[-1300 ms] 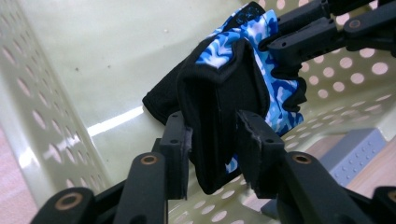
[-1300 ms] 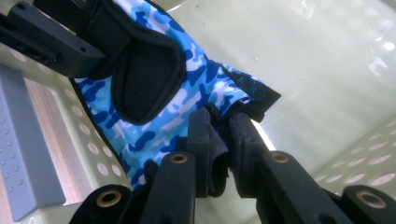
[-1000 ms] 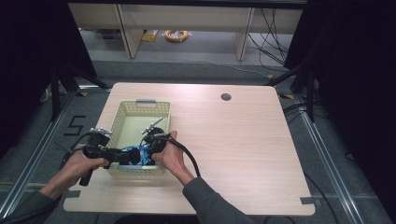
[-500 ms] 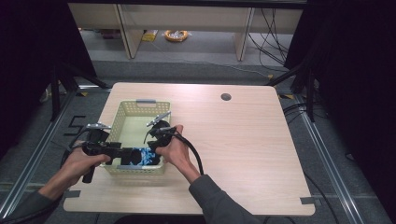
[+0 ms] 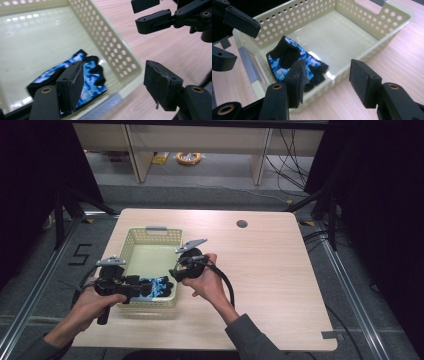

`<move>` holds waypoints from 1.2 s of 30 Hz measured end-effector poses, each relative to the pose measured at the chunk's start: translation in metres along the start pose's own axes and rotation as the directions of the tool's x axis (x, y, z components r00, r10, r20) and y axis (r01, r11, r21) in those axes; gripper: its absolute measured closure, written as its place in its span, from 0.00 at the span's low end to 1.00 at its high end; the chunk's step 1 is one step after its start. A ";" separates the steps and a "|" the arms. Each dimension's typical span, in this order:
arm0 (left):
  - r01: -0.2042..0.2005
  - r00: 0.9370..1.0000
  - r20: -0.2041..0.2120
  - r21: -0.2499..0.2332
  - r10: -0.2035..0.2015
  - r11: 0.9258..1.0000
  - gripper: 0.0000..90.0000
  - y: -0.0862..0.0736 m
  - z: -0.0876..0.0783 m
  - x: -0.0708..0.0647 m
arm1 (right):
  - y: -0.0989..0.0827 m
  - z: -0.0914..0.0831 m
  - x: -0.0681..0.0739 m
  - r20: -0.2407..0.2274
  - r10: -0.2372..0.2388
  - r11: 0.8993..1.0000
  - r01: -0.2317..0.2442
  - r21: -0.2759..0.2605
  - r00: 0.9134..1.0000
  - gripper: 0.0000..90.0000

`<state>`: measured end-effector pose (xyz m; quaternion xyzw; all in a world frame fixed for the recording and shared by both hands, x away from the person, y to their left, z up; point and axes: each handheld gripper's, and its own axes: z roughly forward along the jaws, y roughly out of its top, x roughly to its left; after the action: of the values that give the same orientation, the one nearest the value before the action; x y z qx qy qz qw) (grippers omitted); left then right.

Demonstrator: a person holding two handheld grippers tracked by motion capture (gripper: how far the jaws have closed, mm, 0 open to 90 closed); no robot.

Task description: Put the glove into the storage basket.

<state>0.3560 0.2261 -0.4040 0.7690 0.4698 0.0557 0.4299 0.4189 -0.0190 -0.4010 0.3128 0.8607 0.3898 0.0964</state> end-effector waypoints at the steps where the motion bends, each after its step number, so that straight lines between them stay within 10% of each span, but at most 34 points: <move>1: 0.002 1.000 0.003 -0.009 -0.002 1.000 0.35 0.000 0.001 -0.003 | -0.003 -0.002 -0.001 0.003 -0.002 1.000 0.002 -0.022 1.000 0.52; 36: -0.079 0.988 0.133 -0.032 0.083 0.996 0.23 -0.008 0.030 -0.045 | -0.078 -0.072 -0.035 -0.018 0.109 0.987 -0.111 -0.112 0.994 0.43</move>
<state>0.3405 0.1749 -0.4137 0.7836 0.4075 0.0275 0.4681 0.3805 -0.1231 -0.4119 0.3515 0.8192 0.4446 0.0872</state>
